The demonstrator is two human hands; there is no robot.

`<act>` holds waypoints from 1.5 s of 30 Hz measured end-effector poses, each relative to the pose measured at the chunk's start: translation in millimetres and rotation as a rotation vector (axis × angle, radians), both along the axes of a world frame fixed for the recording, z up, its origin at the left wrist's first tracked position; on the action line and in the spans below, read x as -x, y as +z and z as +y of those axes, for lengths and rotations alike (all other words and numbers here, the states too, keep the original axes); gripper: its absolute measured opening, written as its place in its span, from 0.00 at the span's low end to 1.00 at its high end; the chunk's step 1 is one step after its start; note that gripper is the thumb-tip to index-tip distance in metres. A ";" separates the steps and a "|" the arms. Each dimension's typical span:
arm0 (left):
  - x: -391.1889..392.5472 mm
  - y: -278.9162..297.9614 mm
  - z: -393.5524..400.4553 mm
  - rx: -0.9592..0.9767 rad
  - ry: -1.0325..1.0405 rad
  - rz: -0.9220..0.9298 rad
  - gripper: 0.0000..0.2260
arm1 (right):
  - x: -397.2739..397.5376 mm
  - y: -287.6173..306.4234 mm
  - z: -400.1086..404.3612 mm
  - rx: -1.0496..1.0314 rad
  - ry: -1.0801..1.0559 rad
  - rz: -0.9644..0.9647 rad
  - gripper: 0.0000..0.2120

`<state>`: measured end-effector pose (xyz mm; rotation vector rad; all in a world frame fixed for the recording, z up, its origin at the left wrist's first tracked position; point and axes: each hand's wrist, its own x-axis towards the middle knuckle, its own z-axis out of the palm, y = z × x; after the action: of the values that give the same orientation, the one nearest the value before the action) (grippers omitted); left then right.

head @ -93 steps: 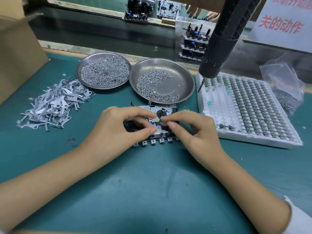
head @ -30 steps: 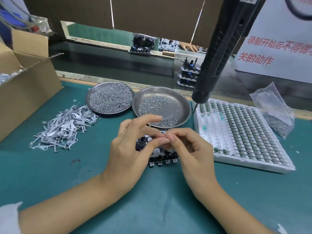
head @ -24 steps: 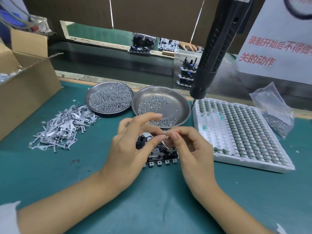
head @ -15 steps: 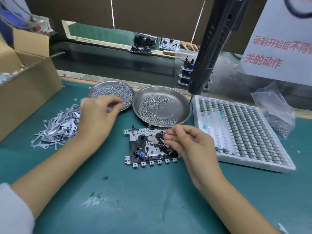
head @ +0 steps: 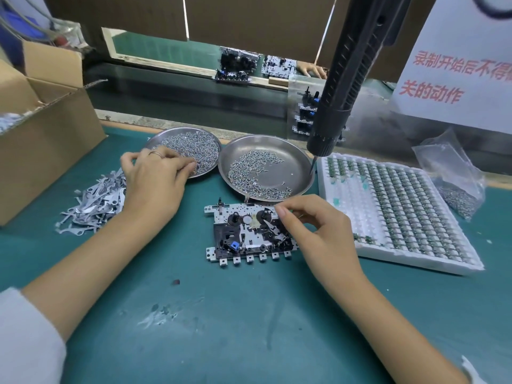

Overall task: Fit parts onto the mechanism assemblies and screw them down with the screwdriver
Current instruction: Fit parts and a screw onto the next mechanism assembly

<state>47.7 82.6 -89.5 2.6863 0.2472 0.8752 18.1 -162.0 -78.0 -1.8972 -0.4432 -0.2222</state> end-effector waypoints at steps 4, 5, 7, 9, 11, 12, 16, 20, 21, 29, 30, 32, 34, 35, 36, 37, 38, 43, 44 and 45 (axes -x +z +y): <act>16.7 13.9 -25.3 0.062 -0.243 -0.095 0.10 | -0.9 -1.3 0.3 0.004 -0.006 -0.024 0.11; 23.5 18.2 -35.5 0.116 -0.369 -0.066 0.11 | -1.3 -1.4 0.0 -0.001 -0.012 -0.025 0.10; 34.5 23.9 -52.1 0.211 -0.539 0.057 0.11 | -1.8 -0.8 -0.4 -0.017 -0.018 -0.030 0.08; 37.8 24.9 -59.7 0.218 -0.573 0.166 0.07 | -1.9 0.3 -0.5 -0.027 -0.025 -0.032 0.07; 37.7 24.4 -61.2 0.163 -0.560 0.236 0.03 | -2.2 1.0 -0.6 -0.030 -0.033 -0.034 0.06; 37.3 24.3 -61.6 0.135 -0.549 0.270 0.03 | -2.3 1.2 -0.7 -0.032 -0.036 -0.036 0.06; 34.9 21.5 -65.2 0.079 -0.489 0.359 0.05 | -2.2 1.7 -1.0 -0.046 -0.033 -0.041 0.06; 33.9 20.6 -66.3 0.070 -0.465 0.378 0.06 | -2.1 2.9 -1.8 -0.051 -0.031 -0.049 0.07; 34.1 20.4 -66.9 0.055 -0.472 0.378 0.06 | -2.3 3.1 -2.3 -0.052 -0.033 -0.052 0.07; 34.6 26.0 -59.5 0.390 -0.551 0.156 0.03 | -10.1 5.7 -3.2 0.027 -0.075 -0.132 0.04; 34.3 27.2 -56.6 0.515 -0.548 0.098 0.04 | -15.1 8.1 -1.9 0.090 -0.062 -0.135 0.04; 33.4 26.9 -51.4 0.725 -0.523 0.002 0.04 | -30.6 14.8 4.0 0.254 -0.024 -0.117 0.06; 33.3 25.4 -47.9 0.854 -0.490 -0.066 0.04 | -50.3 22.0 15.0 0.428 0.013 -0.094 0.11; 33.4 24.3 -47.0 0.903 -0.476 -0.087 0.04 | -60.0 25.1 21.4 0.514 0.046 -0.063 0.13; 33.6 23.1 -47.1 0.949 -0.465 -0.100 0.04 | -68.8 27.1 27.3 0.593 0.091 -0.016 0.16; 33.9 21.9 -47.9 0.987 -0.459 -0.106 0.04 | -76.0 27.7 32.8 0.648 0.138 0.037 0.18; 34.6 20.6 -49.3 1.013 -0.459 -0.108 0.04 | -81.4 26.9 37.3 0.676 0.175 0.085 0.19; 38.6 14.7 -58.8 1.073 -0.472 -0.114 0.06 | -87.8 20.1 46.9 0.639 0.169 0.057 0.15; 39.4 13.7 -60.3 1.077 -0.473 -0.116 0.06 | -87.2 19.2 46.3 0.639 0.160 0.021 0.13; 40.1 12.8 -61.5 1.081 -0.473 -0.116 0.07 | -86.5 18.7 45.2 0.643 0.151 -0.015 0.12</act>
<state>7.6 21.1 -76.7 1.5768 0.0220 0.5090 104.6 -116.8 -59.3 -2.4720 -0.7277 0.0150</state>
